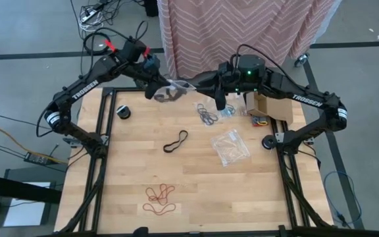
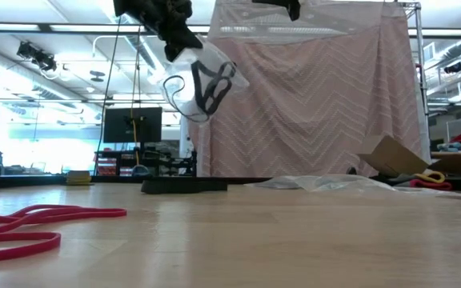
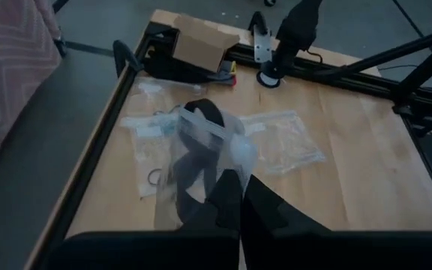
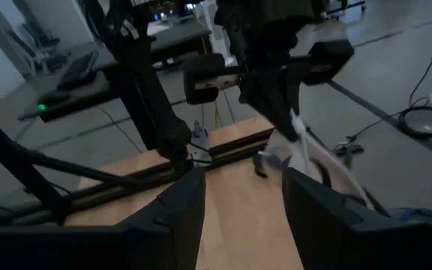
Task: Sort rubber bands
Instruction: Put the black rubber band into the left transparent zip bag
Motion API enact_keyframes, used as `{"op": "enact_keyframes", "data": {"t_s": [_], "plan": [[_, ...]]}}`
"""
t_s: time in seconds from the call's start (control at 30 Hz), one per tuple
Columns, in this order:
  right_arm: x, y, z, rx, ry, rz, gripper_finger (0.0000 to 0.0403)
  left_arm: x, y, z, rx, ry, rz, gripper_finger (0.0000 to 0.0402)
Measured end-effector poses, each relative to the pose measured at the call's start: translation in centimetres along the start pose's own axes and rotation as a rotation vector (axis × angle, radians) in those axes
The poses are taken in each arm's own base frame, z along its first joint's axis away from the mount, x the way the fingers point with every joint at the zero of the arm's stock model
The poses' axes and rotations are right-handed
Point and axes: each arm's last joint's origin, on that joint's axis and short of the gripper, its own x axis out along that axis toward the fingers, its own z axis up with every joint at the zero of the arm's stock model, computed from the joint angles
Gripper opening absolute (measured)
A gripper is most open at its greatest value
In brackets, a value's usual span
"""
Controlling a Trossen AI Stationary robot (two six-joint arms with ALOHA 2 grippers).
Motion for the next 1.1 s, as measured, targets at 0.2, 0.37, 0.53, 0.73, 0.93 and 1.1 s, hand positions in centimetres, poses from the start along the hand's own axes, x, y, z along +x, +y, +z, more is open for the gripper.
{"op": "enact_keyframes", "data": {"t_s": [0.2, 0.37, 0.53, 0.73, 0.93, 1.1], "plan": [[0.0, 0.1, 0.2, 0.033, -0.030, -0.061, 0.0164, -2.1, -0.1, -0.2, 0.004, -0.008, 0.032, 0.0000], [0.0, -0.6, -0.5, 0.084, 0.028, -0.168, 0.0156, -5.0, -1.0, 0.1, 0.038, -0.104, -0.016, 0.0000], [-0.2, -1.4, -0.3, 0.113, -0.010, -0.284, 0.0154, -9.9, -3.2, 2.5, 0.174, -0.386, 0.061, 0.0000], [-0.3, -1.6, -0.1, 0.108, -0.034, -0.311, 0.0153, -11.2, -2.4, 0.8, 0.096, -0.289, 0.188, 0.0000], [0.5, -1.5, -0.5, 0.091, 0.006, -0.240, 0.0153, -11.4, -2.3, -0.7, 0.057, -0.174, 0.203, 0.0000], [5.5, -2.1, -3.8, 0.118, 0.192, -0.122, 0.0152, -11.2, -2.6, -0.8, 0.055, -0.170, 0.157, 0.0000]]}}
